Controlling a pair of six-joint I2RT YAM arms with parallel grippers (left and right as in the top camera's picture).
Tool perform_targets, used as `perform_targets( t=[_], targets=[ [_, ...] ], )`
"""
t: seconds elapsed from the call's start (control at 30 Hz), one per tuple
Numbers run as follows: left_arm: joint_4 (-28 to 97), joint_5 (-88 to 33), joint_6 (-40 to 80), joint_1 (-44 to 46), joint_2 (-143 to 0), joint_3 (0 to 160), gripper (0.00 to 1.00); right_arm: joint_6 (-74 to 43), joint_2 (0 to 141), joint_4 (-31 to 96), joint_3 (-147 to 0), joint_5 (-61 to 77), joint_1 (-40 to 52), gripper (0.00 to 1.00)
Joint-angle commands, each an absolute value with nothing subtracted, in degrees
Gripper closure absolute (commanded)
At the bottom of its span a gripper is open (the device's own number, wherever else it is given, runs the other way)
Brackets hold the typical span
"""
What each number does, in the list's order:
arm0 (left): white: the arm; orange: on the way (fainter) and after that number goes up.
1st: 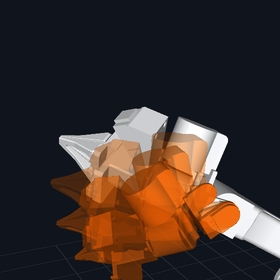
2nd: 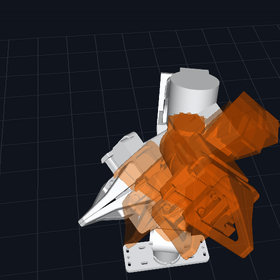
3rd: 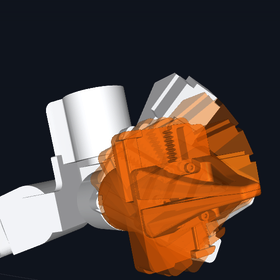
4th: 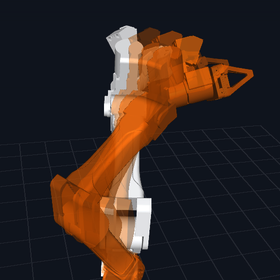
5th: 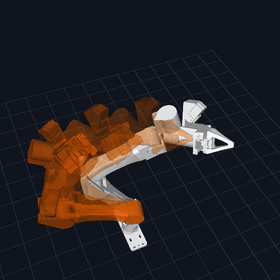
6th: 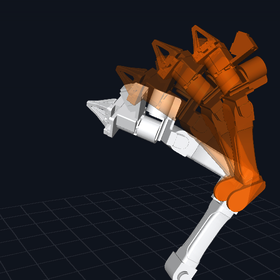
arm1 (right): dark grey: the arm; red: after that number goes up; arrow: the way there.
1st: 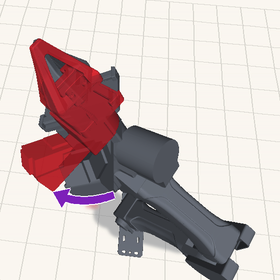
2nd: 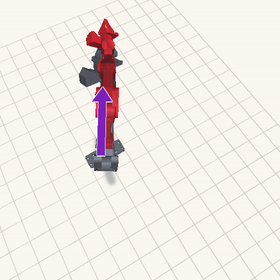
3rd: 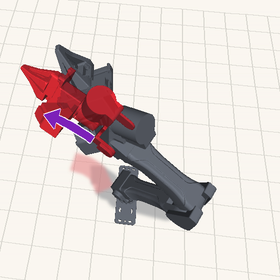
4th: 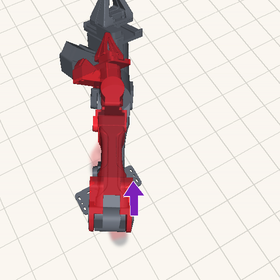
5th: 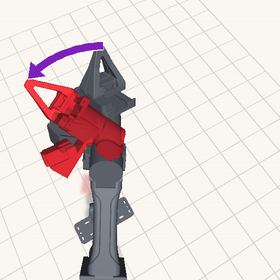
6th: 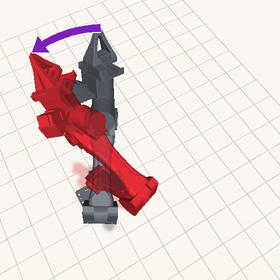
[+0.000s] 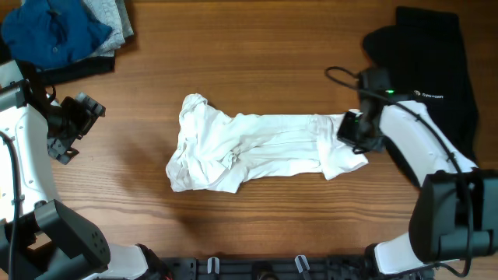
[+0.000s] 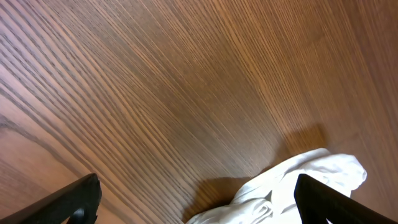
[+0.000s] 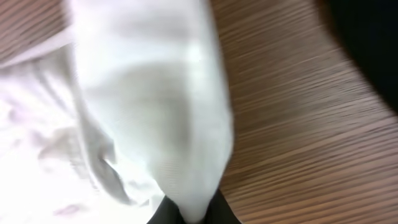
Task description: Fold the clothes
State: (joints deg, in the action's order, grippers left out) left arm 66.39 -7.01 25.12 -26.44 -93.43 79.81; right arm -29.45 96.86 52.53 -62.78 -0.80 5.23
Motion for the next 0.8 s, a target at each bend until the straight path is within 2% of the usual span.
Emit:
perform_targets(
  t=[0.0,0.4,0.77],
  targets=[
    [66.1,-7.7,24.4,-26.7,-92.9,80.6,0.0,-35.2,96.2,52.6,-64.1,-5.4,10.5,0.96],
    [66.0,-7.7,24.4,-26.7,-92.9,80.6,0.0,-40.0,96.2,54.3,-67.6,-17.6,23.7,0.96],
    [66.0,-7.7,24.4,-26.7,-92.9,80.6,0.0,-34.2,96.2,49.0,-67.6,-4.5,24.8,0.96]
  ],
)
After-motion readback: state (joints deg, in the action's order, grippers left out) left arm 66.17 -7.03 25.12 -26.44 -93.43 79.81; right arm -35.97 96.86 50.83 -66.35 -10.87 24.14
